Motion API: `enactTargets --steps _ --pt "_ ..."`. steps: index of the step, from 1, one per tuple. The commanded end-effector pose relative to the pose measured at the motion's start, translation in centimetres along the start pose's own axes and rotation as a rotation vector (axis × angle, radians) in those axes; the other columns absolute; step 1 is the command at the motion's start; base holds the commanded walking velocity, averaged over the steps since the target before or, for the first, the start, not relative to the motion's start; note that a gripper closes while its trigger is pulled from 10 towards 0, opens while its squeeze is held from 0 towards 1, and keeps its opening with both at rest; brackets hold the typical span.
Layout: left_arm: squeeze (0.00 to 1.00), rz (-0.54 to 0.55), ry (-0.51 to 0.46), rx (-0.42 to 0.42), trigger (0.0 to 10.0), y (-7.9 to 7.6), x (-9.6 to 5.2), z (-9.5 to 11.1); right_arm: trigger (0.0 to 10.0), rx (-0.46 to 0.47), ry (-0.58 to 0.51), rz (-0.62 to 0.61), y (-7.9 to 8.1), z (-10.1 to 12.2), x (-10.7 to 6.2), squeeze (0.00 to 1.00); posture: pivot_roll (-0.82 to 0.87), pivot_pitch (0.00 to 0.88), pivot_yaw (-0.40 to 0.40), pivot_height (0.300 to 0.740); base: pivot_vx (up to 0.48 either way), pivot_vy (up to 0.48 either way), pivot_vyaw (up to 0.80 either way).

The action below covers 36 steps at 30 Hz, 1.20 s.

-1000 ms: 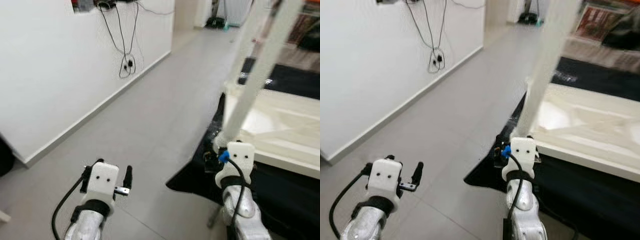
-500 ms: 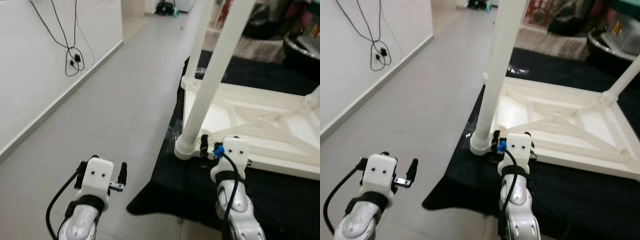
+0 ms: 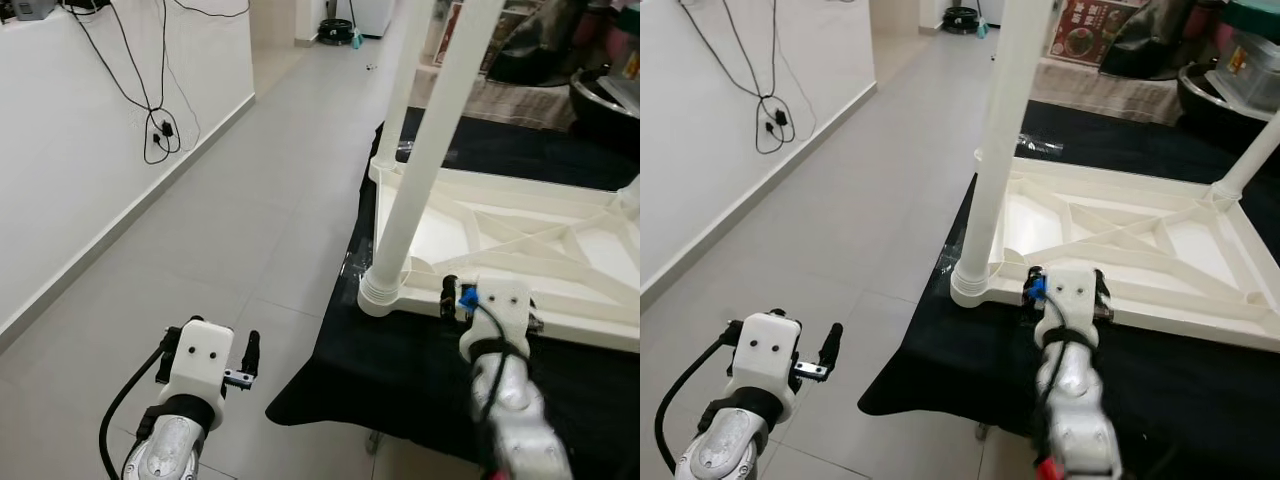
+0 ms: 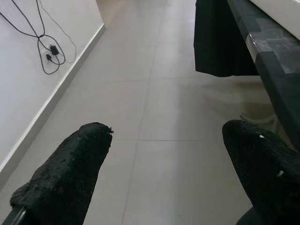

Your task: Building children table

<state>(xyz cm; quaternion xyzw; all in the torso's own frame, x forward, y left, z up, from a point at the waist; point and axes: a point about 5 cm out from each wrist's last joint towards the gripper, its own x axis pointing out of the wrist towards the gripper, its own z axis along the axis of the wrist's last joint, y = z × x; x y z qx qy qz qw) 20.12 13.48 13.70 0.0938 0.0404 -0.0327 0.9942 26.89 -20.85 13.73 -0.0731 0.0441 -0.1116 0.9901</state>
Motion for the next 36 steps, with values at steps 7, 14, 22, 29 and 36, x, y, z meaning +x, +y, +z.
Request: enactTargets --steps 7,14,22,29,36 --pt "0.0 -0.029 0.038 -0.004 10.0 -0.2 -0.1 -0.6 10.0 0.006 0.074 0.433 -4.8 1.1 1.4 1.0 0.12 0.082 -0.071 0.74 0.0 0.0 0.0" --pt "0.0 -0.038 0.044 0.002 10.0 -0.2 -0.1 -0.7 10.0 0.048 0.059 0.725 -7.1 3.7 0.7 0.59 0.11 0.077 -0.068 0.74 0.0 0.0 0.0" --pt "0.0 -0.047 0.037 -0.001 10.0 -0.3 0.0 -0.6 10.0 0.222 -0.024 1.045 -4.6 5.5 -0.1 0.0 0.12 0.078 -0.059 0.74 0.0 0.0 0.0" --pt "0.0 -0.047 0.034 -0.001 10.0 -0.3 0.1 -0.5 10.0 0.19 -0.046 1.112 -2.4 6.1 0.7 0.0 0.13 0.088 -0.068 0.74 0.0 0.0 0.0" --pt "0.0 -0.056 0.025 0.001 10.0 -0.5 0.1 -0.4 10.0 0.185 -0.089 1.043 -1.0 7.0 2.6 0.0 0.12 0.09 -0.072 0.74 0.0 0.0 0.0"
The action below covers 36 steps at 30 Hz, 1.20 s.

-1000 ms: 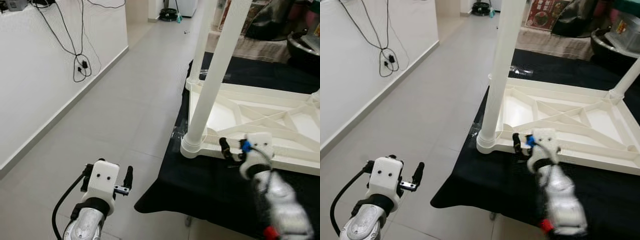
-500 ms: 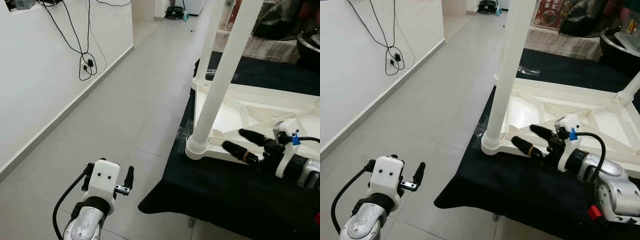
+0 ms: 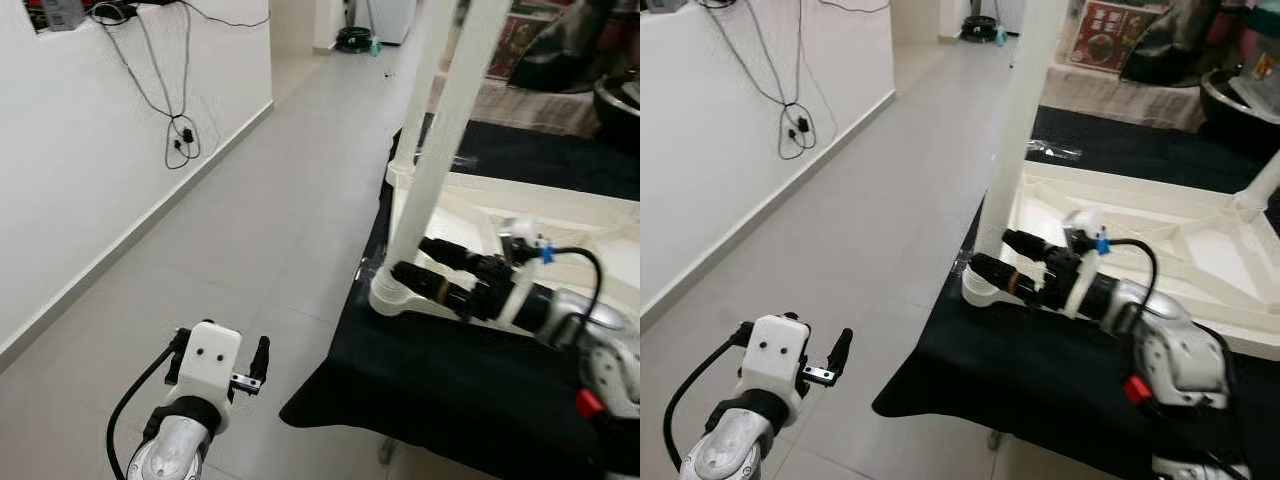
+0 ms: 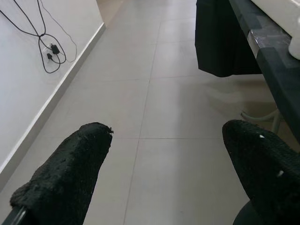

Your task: Building children table

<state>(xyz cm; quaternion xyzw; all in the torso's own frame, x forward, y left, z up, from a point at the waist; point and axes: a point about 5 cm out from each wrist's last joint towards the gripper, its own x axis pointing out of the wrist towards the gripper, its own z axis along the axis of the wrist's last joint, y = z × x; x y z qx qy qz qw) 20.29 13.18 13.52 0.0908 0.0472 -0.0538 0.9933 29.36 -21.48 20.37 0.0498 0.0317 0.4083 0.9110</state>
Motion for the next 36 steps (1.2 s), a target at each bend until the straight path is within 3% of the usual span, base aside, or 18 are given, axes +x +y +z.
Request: enactTargets --steps 1,7,15,23,27,28,30,31,36 --pt "0.0 -0.014 0.015 0.004 10.0 -0.2 -0.1 -0.3 10.0 -0.029 -0.015 -0.043 -0.5 0.5 0.6 0.0 0.13 0.09 -0.077 0.74 0.0 0.0 0.0" --pt "0.0 -0.013 0.013 -0.001 10.0 -0.3 -0.1 -0.2 10.0 -0.064 -0.012 -0.092 -1.3 0.9 1.3 0.0 0.13 0.095 -0.078 0.74 0.0 0.0 0.0" --pt "0.0 -0.015 0.014 0.0 10.0 -0.3 -0.2 -0.2 10.0 -0.072 -0.041 -0.069 -1.1 1.3 1.9 0.0 0.13 0.1 -0.078 0.74 0.0 0.0 0.0" --pt "0.0 -0.016 0.014 -0.003 10.0 -0.4 -0.1 -0.1 10.0 -0.08 -0.113 -0.031 -0.3 2.0 5.4 0.0 0.13 0.102 -0.082 0.74 0.0 0.0 0.0" --pt "0.0 -0.016 0.012 -0.003 10.0 -0.3 -0.1 -0.1 10.0 -0.086 -0.12 -0.042 -0.3 2.0 5.9 0.0 0.13 0.105 -0.084 0.74 0.0 0.0 0.0" --pt "0.0 -0.016 0.016 -0.004 10.0 -0.4 -0.1 -0.1 3.4 -0.092 -0.123 -0.057 -0.3 1.9 6.2 0.0 0.13 0.108 -0.084 0.74 0.0 0.0 0.0" --pt "0.0 -0.017 0.018 -0.004 10.0 -0.4 -0.2 -0.1 3.4 -0.094 -0.124 -0.062 -0.3 1.9 6.3 0.0 0.13 0.108 -0.084 0.74 0.0 0.0 0.0" --pt "0.0 -0.015 0.02 -0.003 10.0 -0.4 -0.2 -0.2 0.0 -0.086 -0.124 -0.058 -0.3 1.7 6.2 0.0 0.13 0.107 -0.083 0.74 0.0 0.0 0.0" --pt "0.0 -0.018 0.023 -0.005 10.0 -0.5 -0.2 -0.3 0.0 -0.062 -0.138 -0.102 -0.2 1.2 5.8 0.0 0.13 0.102 -0.084 0.74 0.0 0.0 0.0"
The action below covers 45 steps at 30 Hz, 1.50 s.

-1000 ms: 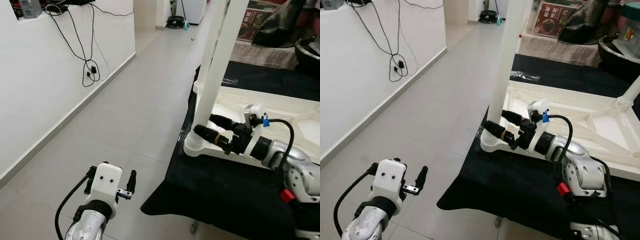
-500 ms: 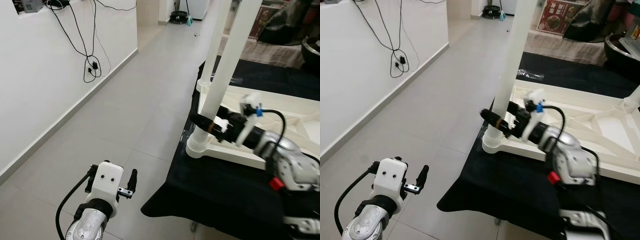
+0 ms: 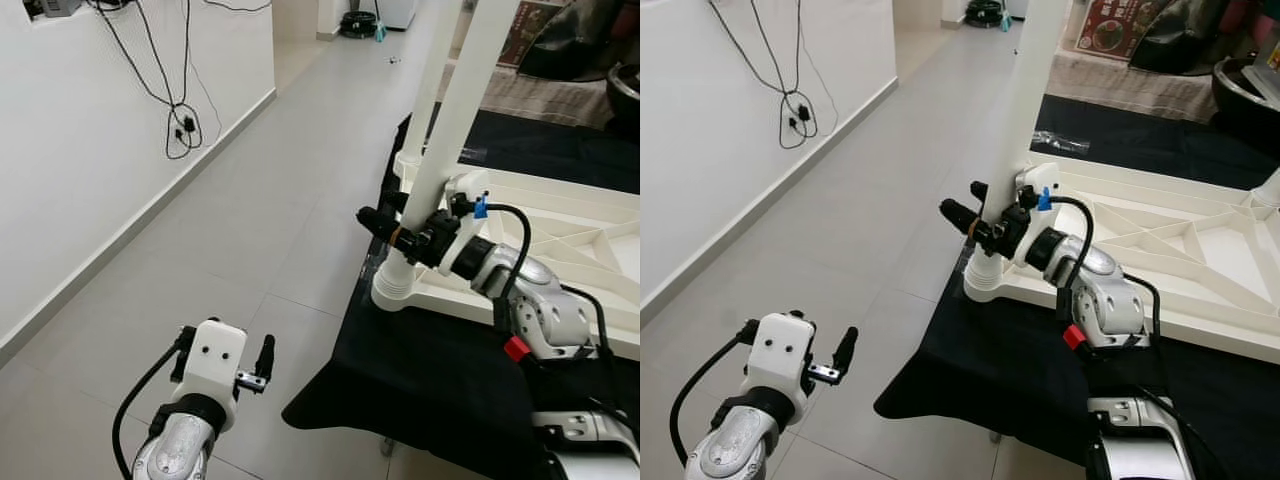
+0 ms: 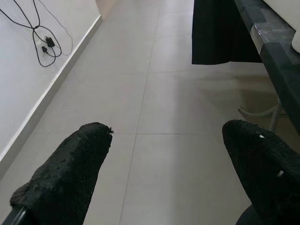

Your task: Building children table

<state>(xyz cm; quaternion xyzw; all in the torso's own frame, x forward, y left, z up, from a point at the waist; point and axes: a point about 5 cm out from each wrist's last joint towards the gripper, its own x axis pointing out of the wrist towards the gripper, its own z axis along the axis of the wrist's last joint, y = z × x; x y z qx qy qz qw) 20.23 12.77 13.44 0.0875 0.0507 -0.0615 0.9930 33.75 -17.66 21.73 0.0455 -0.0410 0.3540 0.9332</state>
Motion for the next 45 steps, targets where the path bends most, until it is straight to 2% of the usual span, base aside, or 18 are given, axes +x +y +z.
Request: enactTargets --steps 1,8,9,11,16,17,19,21,23,25,27,28,29,32,33,37,38,45 --pt "0.0 -0.003 0.019 0.001 10.0 -0.1 -0.2 -0.3 0.0 -0.004 -0.006 -0.023 0.4 -0.4 -0.2 0.0 0.12 0.096 -0.083 0.74 0.0 0.0 0.0" --pt "0.0 -0.006 0.021 0.001 10.0 -0.1 -0.3 -0.5 0.0 -0.022 -0.024 -0.174 0.3 -0.5 -0.6 0.0 0.12 0.079 -0.08 0.74 0.0 0.0 0.0" --pt "0.0 -0.014 0.017 -0.003 10.0 -0.1 -0.3 -0.4 0.0 -0.036 -0.012 -0.316 0.4 -0.9 -1.0 0.0 0.11 0.079 -0.074 0.74 0.0 0.0 0.0" --pt "0.0 -0.015 0.017 -0.003 10.0 -0.1 -0.3 -0.4 0.0 -0.031 -0.005 -0.381 0.4 -1.1 -1.3 0.0 0.1 0.074 -0.074 0.74 0.0 0.0 0.0" --pt "0.0 -0.026 0.019 -0.002 10.0 -0.2 -0.1 -0.6 0.0 -0.091 0.044 -0.935 0.7 -2.6 -3.7 0.0 0.1 0.068 -0.07 0.74 0.0 0.0 0.0" --pt "0.0 -0.026 0.019 -0.002 10.0 -0.2 -0.1 -0.6 0.0 -0.091 0.044 -0.935 0.7 -2.6 -3.7 0.0 0.1 0.068 -0.07 0.74 0.0 0.0 0.0" --pt "0.0 -0.031 0.021 0.001 10.0 -0.2 -0.1 -0.6 0.0 -0.084 0.033 -1.078 2.2 -3.0 -3.8 0.0 0.1 0.068 -0.064 0.74 0.0 0.0 0.0" --pt "0.0 -0.031 0.021 0.001 10.0 -0.2 -0.1 -0.6 0.0 -0.084 0.033 -1.078 2.2 -3.0 -3.8 0.0 0.1 0.068 -0.064 0.74 0.0 0.0 0.0" --pt "0.0 -0.031 0.017 0.003 10.0 -0.2 0.0 -0.5 0.0 -0.078 0.031 -1.145 3.0 -3.2 -3.6 0.0 0.11 0.067 -0.067 0.74 0.0 0.0 0.0" --pt "0.0 -0.03 0.017 0.004 10.0 -0.2 0.0 -0.5 0.0 -0.016 0.056 -1.245 4.6 -4.0 -1.9 0.0 0.12 0.067 -0.069 0.74 0.0 0.0 0.0" --pt "0.0 -0.03 0.017 0.004 10.0 -0.2 0.0 -0.5 0.0 -0.016 0.056 -1.245 4.6 -4.0 -1.9 0.0 0.12 0.067 -0.069 0.74 0.0 0.0 0.0" --pt "0.0 -0.031 0.019 0.005 10.0 -0.2 0.0 -0.5 0.0 0.016 0.063 -1.253 5.2 -4.2 -0.9 0.0 0.13 0.069 -0.068 0.74 0.0 0.0 0.0" --pt "0.0 -0.031 0.022 0.004 10.0 -0.3 0.0 -0.6 10.0 0.043 0.05 -1.218 5.5 -4.1 0.0 0.0 0.12 0.069 -0.066 0.74 0.0 0.0 0.0" --pt "0.0 -0.031 0.025 0.002 10.0 -0.3 0.0 -0.6 10.0 0.06 0.016 -1.145 5.6 -3.7 0.8 0.0 0.12 0.071 -0.071 0.74 0.0 0.0 0.0" --pt "0.0 -0.032 0.027 -0.001 10.0 -0.3 0.0 -0.6 10.0 0.047 -0.006 -1.125 5.5 -3.2 0.9 1.0 0.12 0.072 -0.07 0.74 0.0 0.0 0.0" --pt "0.0 -0.034 0.031 -0.004 10.0 -0.4 0.0 -0.7 10.0 0.016 -0.037 -1.113 5.0 -2.5 0.8 1.0 0.11 0.075 -0.071 0.74 0.0 0.0 0.0" --pt "0.0 -0.035 0.032 -0.004 10.0 -0.4 0.0 -0.7 10.0 0.006 -0.051 -1.089 4.6 -2.1 0.8 0.0 0.11 0.077 -0.068 0.74 0.0 0.0 0.0" --pt "0.0 -0.034 0.03 -0.009 10.0 -0.4 0.0 -0.6 10.0 -0.046 -0.116 -0.919 2.8 -1.0 -0.2 0.0 0.11 0.079 -0.07 0.74 0.0 0.0 0.0"
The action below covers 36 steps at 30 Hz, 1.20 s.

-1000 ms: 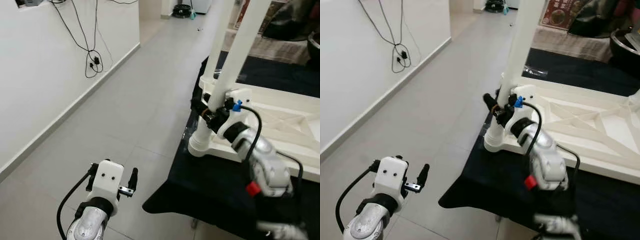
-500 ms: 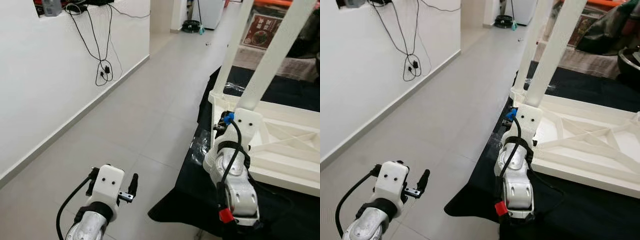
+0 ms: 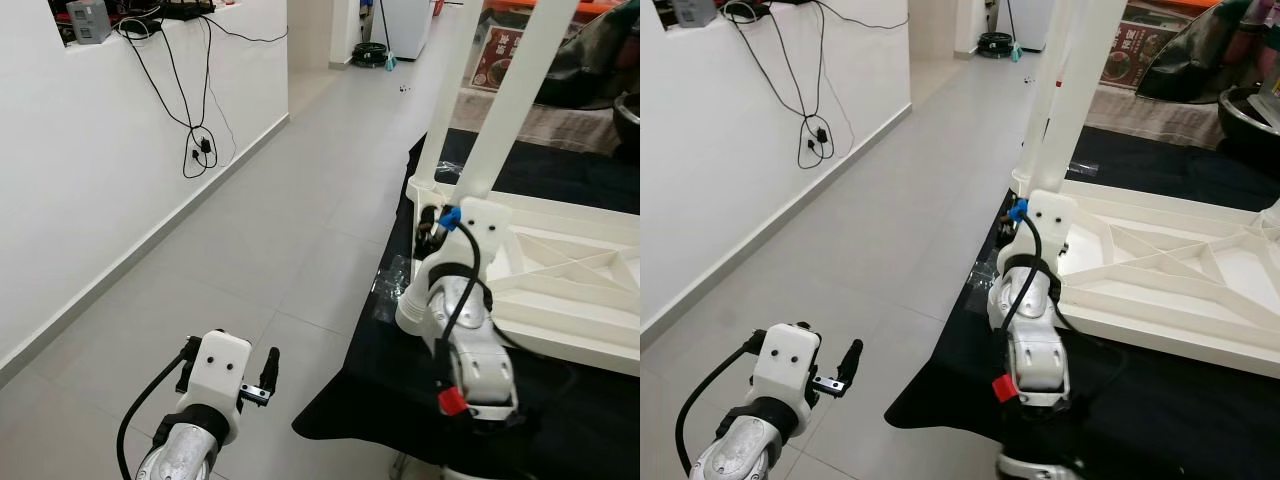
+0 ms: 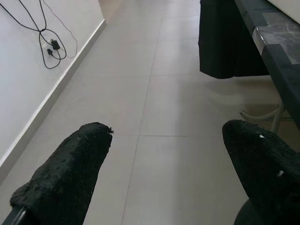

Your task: Building children table

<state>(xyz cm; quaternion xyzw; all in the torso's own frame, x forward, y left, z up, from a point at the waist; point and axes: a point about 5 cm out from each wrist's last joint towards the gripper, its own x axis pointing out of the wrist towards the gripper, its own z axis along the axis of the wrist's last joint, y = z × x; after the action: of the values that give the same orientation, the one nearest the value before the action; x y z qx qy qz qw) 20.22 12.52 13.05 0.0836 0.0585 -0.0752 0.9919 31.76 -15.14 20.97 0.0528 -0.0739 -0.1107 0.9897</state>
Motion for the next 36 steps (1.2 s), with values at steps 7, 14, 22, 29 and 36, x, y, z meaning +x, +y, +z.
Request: enactTargets --steps 7,14,22,29,36 --pt "0.0 -0.005 0.018 -0.005 10.0 -0.2 0.1 -0.3 10.0 0.054 -0.021 0.336 -3.3 0.6 2.2 0.0 0.1 0.08 -0.071 0.74 0.0 0.0 0.0" --pt "0.0 -0.006 0.018 -0.004 10.0 -0.2 0.1 -0.3 10.0 0.063 0.026 0.63 -3.4 1.2 4.3 0.0 0.12 0.079 -0.078 0.74 0.0 0.0 0.0" --pt "0.0 -0.003 0.02 0.002 10.0 -0.1 -0.2 -0.3 10.0 0.13 0.164 1.131 -0.9 0.6 4.5 0.0 0.14 0.082 -0.085 0.74 0.0 0.0 0.0" --pt "0.0 0.0 0.026 0.011 10.0 -0.1 -0.6 -0.3 5.5 0.101 0.161 1.224 1.6 0.1 5.7 0.0 0.17 0.073 -0.092 0.74 0.0 0.0 0.0" --pt "0.0 -0.002 0.028 0.011 10.0 -0.2 -0.7 -0.4 0.0 0.121 0.118 1.024 1.8 -0.3 6.5 0.0 0.16 0.07 -0.091 0.74 0.0 0.0 0.0"
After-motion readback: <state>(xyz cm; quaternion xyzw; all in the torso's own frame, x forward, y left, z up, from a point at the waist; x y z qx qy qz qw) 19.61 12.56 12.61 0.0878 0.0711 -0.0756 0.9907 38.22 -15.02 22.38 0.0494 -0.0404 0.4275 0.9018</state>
